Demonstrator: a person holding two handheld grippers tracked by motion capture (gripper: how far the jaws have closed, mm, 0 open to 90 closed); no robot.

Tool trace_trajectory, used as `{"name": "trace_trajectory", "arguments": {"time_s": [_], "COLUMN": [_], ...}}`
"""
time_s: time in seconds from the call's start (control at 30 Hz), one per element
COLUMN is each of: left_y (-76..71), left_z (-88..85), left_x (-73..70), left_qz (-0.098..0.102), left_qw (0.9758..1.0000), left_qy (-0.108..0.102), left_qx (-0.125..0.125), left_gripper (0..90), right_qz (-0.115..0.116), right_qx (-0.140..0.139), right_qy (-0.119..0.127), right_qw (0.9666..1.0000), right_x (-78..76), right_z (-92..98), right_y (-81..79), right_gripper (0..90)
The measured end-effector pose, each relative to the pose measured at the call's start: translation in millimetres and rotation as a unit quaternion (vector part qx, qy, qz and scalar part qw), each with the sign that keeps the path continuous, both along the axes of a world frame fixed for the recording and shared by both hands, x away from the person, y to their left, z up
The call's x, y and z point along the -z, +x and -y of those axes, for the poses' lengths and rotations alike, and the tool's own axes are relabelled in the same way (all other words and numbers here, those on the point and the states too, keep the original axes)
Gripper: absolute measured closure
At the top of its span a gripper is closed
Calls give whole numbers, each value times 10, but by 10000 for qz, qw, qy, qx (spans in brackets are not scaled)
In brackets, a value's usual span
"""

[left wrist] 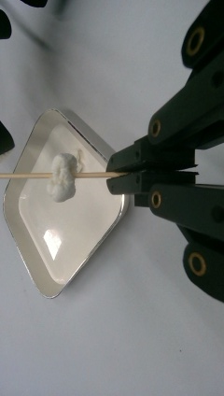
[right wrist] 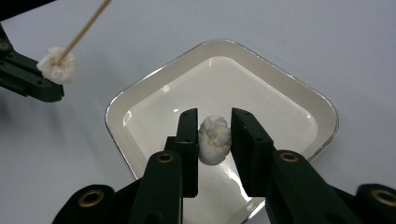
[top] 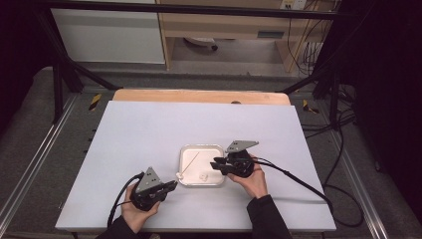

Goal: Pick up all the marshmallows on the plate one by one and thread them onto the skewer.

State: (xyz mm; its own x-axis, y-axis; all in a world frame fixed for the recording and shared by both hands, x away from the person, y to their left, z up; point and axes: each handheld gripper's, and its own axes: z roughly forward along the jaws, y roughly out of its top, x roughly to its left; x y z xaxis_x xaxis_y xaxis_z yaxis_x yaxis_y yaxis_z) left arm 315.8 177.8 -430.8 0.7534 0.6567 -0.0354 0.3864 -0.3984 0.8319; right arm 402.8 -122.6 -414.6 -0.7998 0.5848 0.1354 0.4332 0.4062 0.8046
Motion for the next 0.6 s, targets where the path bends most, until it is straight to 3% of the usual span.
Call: {"name": "trace_trajectory", "arguments": {"time_s": [0.33, 0.6], "left_y": [-4, -11], "left_z": [5, 9], "left_x": [-2, -5], "left_qz": [10, 25], "left_qw": [10000, 10000], "left_qy": [-20, -30], "left_qx": [34, 70], "left_gripper": [885, 885], "right_qz": [-82, -194], "right_qx": [13, -58], "right_qy": [561, 1190], "right_qw": [9984, 9927], "right_x": [-208, -343], "right_z": [90, 138], "right_y": [-37, -39], "right_gripper": [741, 746]}}
